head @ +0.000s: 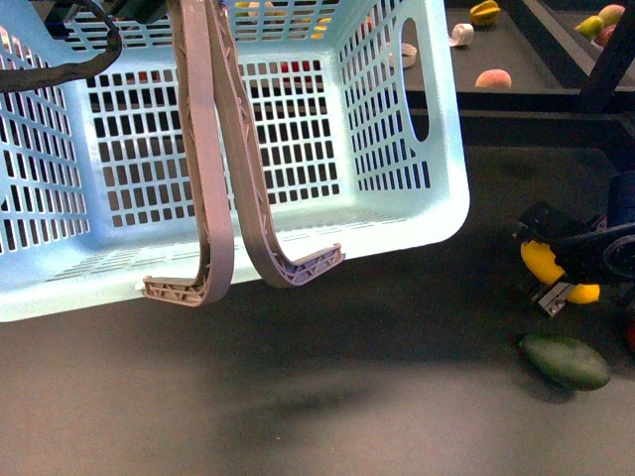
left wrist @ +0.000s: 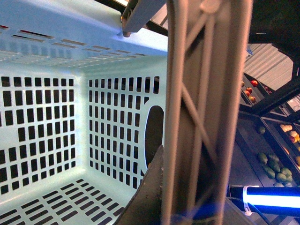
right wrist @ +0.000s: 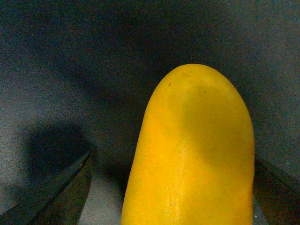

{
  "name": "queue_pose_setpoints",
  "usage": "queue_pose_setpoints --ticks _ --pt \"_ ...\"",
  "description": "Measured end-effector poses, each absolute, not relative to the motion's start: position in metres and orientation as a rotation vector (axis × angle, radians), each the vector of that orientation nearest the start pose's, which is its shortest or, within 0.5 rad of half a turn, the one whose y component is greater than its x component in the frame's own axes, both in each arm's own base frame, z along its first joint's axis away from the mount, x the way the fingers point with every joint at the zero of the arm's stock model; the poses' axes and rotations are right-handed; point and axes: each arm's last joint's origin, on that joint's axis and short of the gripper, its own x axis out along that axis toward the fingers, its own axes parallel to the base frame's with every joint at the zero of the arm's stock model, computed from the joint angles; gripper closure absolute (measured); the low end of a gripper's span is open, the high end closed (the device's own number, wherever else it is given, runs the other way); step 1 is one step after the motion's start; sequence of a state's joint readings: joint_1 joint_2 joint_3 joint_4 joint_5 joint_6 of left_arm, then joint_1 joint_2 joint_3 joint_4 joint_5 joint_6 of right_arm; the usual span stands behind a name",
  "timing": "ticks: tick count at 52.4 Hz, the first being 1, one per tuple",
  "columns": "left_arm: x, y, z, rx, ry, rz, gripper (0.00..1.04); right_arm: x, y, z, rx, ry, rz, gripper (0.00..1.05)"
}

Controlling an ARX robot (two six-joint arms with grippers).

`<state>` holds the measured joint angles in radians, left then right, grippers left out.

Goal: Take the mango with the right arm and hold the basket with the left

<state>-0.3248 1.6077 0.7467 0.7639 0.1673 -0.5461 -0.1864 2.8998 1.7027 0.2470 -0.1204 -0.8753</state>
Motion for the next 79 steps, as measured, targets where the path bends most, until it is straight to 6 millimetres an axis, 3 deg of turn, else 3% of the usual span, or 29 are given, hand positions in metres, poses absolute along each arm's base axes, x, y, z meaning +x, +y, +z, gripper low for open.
queue_pose_setpoints --ticks 19,30,33,55,60,67,79 --pt "0.312 -0.11 0.211 -0.527 0.229 -0.452 0.98 0.47 -0.087 -0.12 -0.571 0.955 0.265 0.08" --pt "0.312 -0.11 0.211 -0.527 0.23 -0.453 0.98 0.469 -0.088 -0.12 -0.558 0.978 0.236 0.36" --pt "0.312 -0.11 0.211 -0.527 0.229 -0.452 0.98 0.469 -0.088 -0.12 -0.555 0.979 0.234 0.4" --pt "0.312 -0.11 0.211 -0.527 0.23 -0.452 0.98 0.456 -0.086 -0.111 -0.447 0.861 0.183 0.41" --pt "0.312 -0.11 0.211 -0.527 0.23 -0.452 0.98 0.452 -0.08 -0.089 -0.387 0.782 0.163 0.41" --pt "0.312 -0.11 0.211 -0.527 0.23 -0.453 0.98 0.446 -0.07 -0.036 -0.298 0.637 0.164 0.41" --pt "0.312 -0.11 0.211 -0.527 0.23 -0.452 0.98 0.423 -0.052 0.022 -0.165 0.53 0.202 0.41"
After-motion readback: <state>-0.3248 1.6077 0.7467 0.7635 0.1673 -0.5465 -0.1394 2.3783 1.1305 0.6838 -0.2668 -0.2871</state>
